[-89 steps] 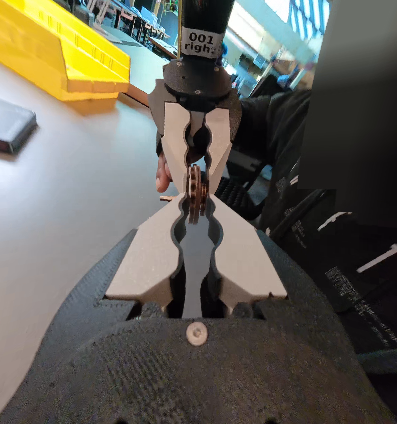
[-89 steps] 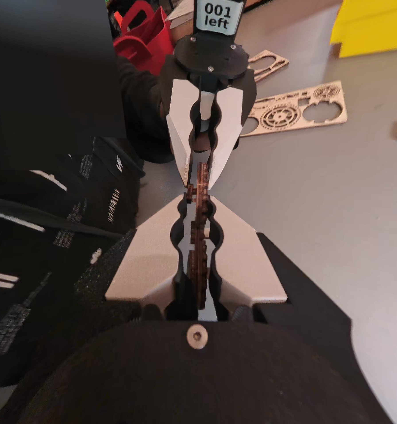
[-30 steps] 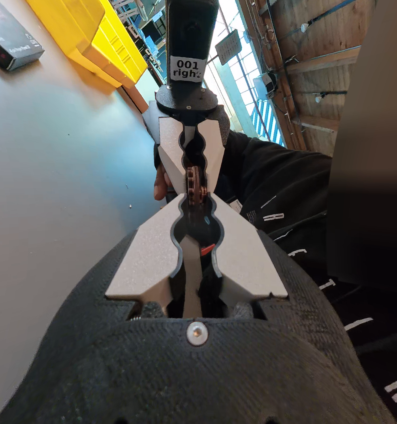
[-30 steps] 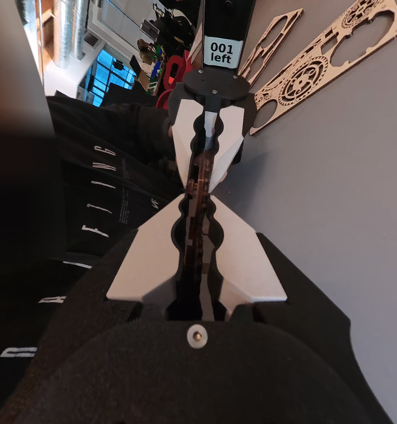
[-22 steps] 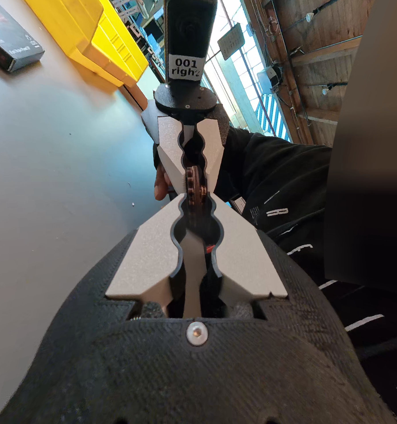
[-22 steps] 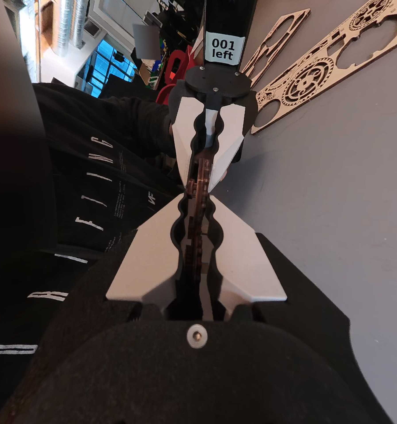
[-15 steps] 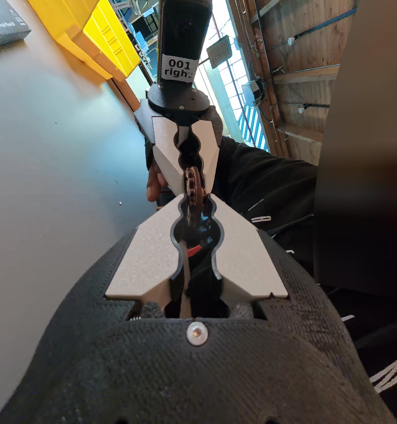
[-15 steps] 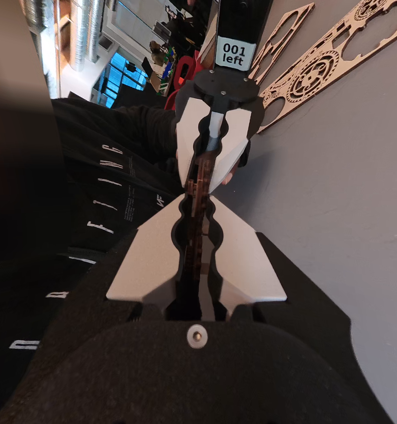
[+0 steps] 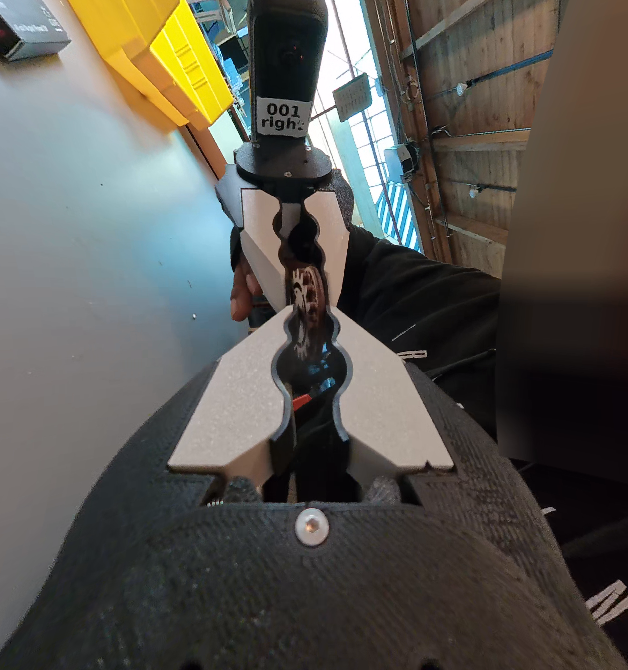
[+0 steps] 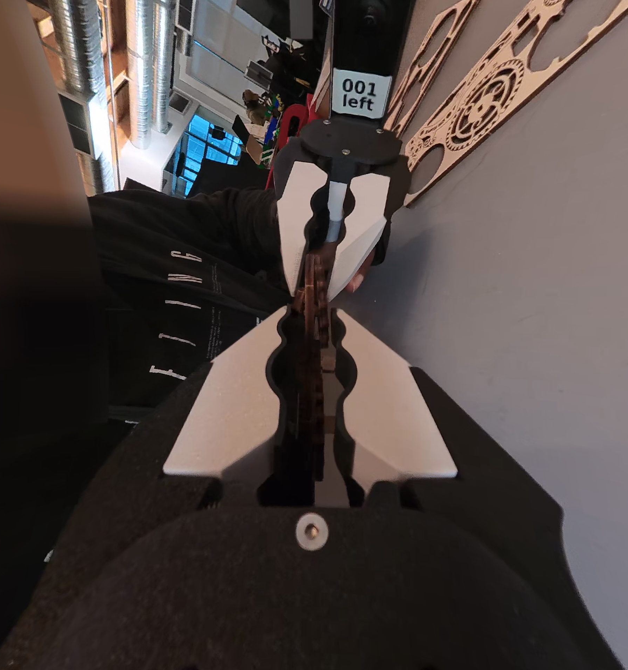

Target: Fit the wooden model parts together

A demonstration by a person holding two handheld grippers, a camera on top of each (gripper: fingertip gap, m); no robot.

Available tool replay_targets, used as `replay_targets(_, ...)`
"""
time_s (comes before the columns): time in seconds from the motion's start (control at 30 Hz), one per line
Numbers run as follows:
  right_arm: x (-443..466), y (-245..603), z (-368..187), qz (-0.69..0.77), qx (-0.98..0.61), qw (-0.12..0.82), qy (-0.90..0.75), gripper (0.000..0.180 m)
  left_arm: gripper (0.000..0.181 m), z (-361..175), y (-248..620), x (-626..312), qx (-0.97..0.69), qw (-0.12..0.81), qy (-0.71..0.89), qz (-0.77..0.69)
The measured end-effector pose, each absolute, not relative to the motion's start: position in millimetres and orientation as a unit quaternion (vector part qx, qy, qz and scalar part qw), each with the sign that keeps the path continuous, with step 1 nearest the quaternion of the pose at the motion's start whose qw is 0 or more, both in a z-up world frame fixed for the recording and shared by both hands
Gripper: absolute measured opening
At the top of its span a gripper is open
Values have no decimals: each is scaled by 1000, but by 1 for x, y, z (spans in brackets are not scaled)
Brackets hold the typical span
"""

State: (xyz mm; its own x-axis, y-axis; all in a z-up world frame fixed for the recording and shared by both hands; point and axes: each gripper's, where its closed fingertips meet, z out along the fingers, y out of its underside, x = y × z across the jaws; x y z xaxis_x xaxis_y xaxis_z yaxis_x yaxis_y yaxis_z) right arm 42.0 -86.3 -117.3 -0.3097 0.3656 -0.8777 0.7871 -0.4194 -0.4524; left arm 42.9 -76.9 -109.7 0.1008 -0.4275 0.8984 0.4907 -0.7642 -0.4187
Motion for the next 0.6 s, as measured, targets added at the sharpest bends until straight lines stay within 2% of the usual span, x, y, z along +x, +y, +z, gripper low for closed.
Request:
replay_targets(0.43, 41, -89, -120, -626, 528, 114, 562, 12, 12, -111, -80, 42, -665, 366, -4, -651)
replay_targets(0.53, 40, -92, -115, -624, 499, 65, 598, 12, 13, -105, -84, 43, -679, 413, 58, -605)
replay_targets(0.6, 40, -94, -113, -601, 462, -2, 652, 12, 13, -103, -88, 44, -689, 445, 116, -561)
